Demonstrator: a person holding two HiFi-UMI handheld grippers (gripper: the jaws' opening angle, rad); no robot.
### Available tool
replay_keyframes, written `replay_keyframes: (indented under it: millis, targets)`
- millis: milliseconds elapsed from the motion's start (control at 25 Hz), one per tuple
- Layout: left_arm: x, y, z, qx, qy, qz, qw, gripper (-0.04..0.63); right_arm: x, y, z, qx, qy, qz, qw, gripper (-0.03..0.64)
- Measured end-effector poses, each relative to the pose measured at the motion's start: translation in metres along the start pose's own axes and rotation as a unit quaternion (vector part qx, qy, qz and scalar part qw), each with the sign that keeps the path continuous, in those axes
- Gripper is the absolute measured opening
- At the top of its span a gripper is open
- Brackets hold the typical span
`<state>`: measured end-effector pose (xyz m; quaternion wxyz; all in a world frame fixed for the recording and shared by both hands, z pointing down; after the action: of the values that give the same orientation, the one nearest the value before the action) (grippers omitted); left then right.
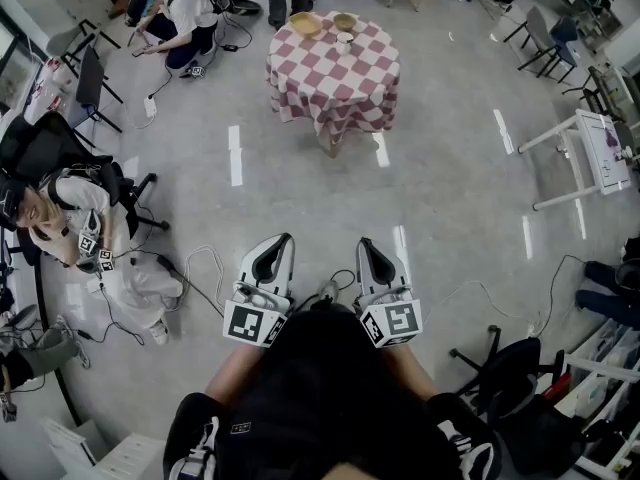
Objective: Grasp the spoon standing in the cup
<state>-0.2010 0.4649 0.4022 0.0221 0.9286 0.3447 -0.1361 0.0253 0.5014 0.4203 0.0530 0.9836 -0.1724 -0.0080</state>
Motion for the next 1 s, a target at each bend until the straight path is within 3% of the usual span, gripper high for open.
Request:
replay_keyframes:
  millis: [240, 480, 720, 1000]
  targets:
    - [0.030, 0.016, -0.009, 0.008, 0.013, -0.005, 0.9999, 0.009, 0.024, -0.002, -0.017, -0.005, -0.011, 0.030, 0.999, 0.025]
    - [0.034, 0.036, -0.012, 0.004, 0.011, -0.002, 0.9999, 0.009, 0.040, 0.005, -0.014, -0.001, 0.002, 0.033, 0.999, 0.025]
    - [0.010, 0.081, -0.022, 0.001, -0.005, -0.003, 1.0000, 0.009, 0.065, 0.045, -0.019, -0.010, -0.006, 0.030, 0.999, 0.025]
    - [-0.049, 0.166, -0.019, -0.012, -0.018, -0.015, 0.9997, 0.009, 0.110, 0.129, -0.011, -0.025, -0.007, 0.007, 1.000, 0.025]
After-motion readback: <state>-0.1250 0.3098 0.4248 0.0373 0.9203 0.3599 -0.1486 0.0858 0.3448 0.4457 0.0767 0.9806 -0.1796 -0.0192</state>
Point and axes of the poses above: the fingertips, and each gripper's own axes: y forward along the fingers, x to its right, z out of its top, the point moved 9 cm from there along -y, backward along the fingers, and after that the axes turned 9 degrees about -y, right-handed, at the moved point
